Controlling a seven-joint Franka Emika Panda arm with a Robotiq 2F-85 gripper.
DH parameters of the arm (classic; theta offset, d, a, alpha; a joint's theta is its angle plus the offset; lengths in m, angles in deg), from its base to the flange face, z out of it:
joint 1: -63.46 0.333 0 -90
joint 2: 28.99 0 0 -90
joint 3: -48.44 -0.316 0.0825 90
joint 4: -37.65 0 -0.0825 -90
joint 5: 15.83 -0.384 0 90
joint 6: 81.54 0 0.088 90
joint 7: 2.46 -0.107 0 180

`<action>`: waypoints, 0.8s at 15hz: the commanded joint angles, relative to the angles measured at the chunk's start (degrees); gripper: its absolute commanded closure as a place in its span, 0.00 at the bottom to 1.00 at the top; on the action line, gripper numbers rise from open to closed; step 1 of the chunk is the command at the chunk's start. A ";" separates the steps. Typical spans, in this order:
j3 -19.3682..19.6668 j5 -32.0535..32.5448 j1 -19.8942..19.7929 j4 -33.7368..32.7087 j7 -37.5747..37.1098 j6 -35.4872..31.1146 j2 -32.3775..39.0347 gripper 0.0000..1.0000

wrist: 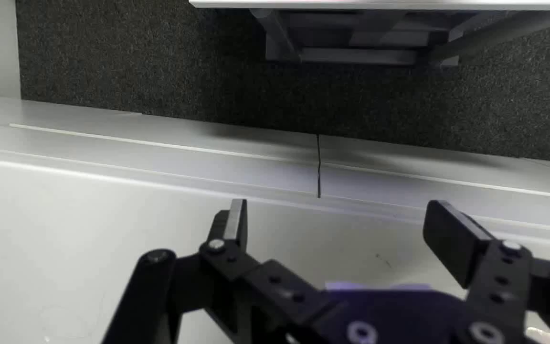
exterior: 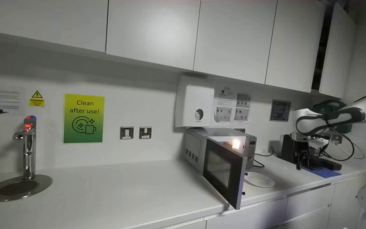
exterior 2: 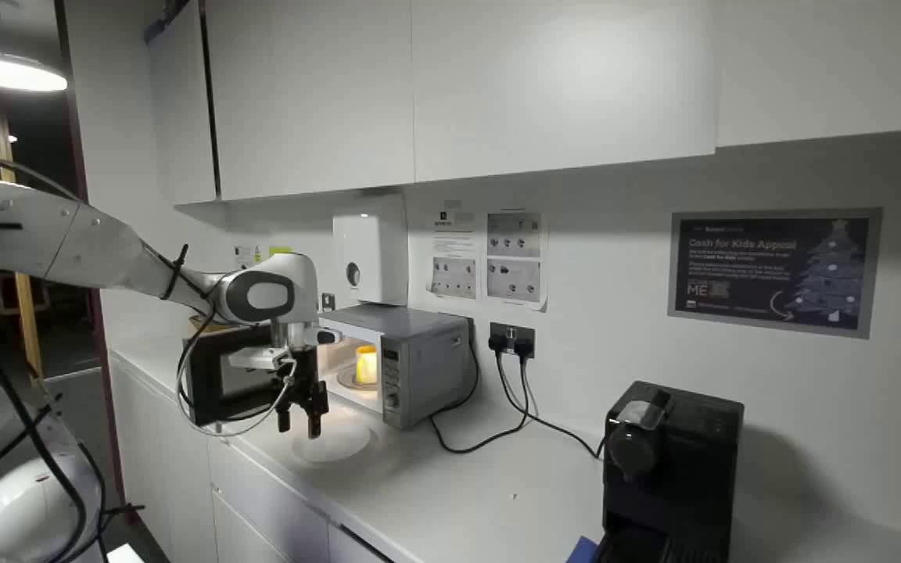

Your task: Remove the mug from the microwave and put it on the right side of the counter.

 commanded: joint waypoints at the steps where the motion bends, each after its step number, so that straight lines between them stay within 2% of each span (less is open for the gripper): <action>1: 0.27 0.12 0.33 -0.08 -0.14 0.14 0.04 0.00; 5: 0.14 0.04 0.57 -0.59 -0.30 -1.07 0.94 0.00; 8: -0.28 -1.47 2.39 -2.11 -0.27 -7.41 3.27 0.00; 12: -1.42 -5.77 7.02 -3.17 1.29 -18.16 6.79 0.00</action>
